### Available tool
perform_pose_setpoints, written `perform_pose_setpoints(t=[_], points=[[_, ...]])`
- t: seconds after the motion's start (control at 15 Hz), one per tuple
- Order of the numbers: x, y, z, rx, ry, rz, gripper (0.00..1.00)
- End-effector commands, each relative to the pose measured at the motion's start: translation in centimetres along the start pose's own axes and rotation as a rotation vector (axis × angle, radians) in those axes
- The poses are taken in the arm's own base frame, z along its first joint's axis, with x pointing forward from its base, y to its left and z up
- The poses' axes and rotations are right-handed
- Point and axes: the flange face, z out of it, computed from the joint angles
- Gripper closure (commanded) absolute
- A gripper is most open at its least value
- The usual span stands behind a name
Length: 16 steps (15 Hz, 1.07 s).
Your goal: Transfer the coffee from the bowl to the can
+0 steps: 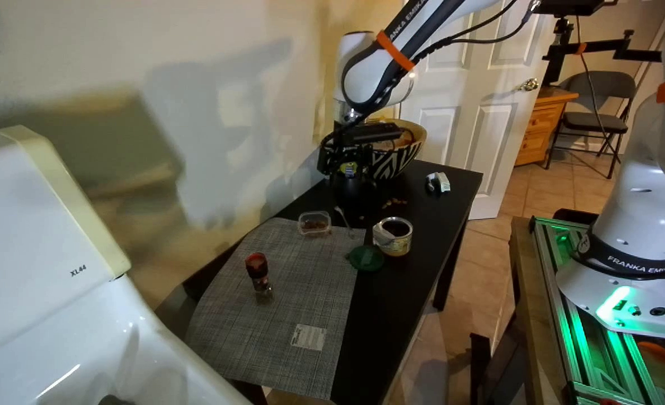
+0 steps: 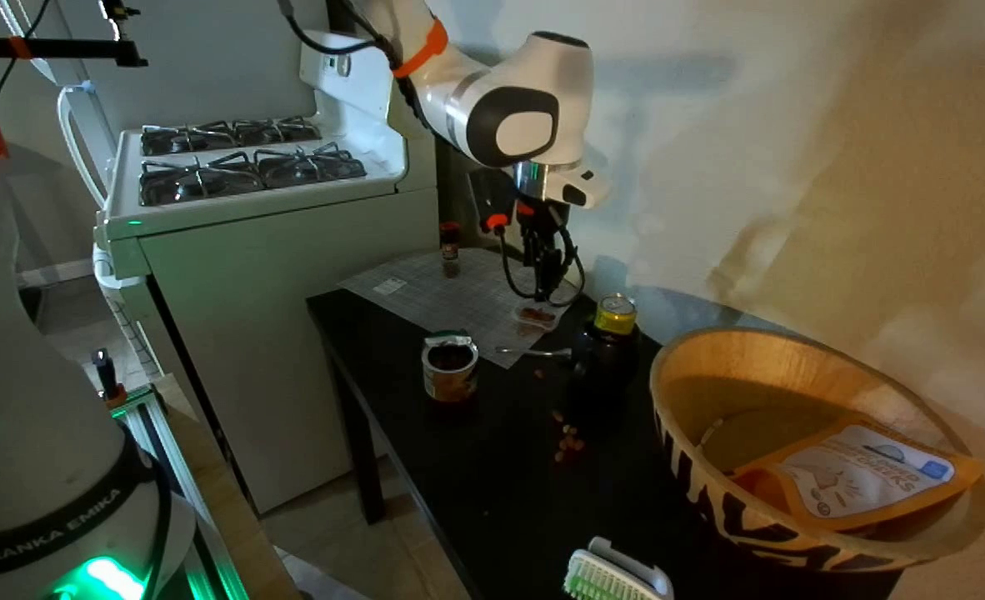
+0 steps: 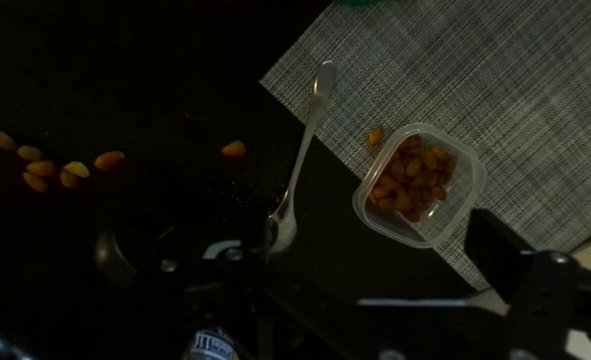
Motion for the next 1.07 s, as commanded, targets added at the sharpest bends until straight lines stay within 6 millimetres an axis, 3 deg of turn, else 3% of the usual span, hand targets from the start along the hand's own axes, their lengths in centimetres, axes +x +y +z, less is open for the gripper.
perform_pose_setpoints(t=[0.0, 0.07, 0.27, 0.73, 1.0], points=[[2.0, -2.0, 3.7, -0.027, 0.011, 0.049, 0.03], [2.4, -2.2, 4.3, -0.026, 0.012, 0.063, 0.08], [3.4, -2.9, 6.4, -0.039, 0.011, 0.085, 0.37], [3.9, -4.0, 9.6, -0.066, -0.007, 0.1, 0.39], [3.9, -4.6, 10.9, -0.08, -0.011, 0.099, 0.46]])
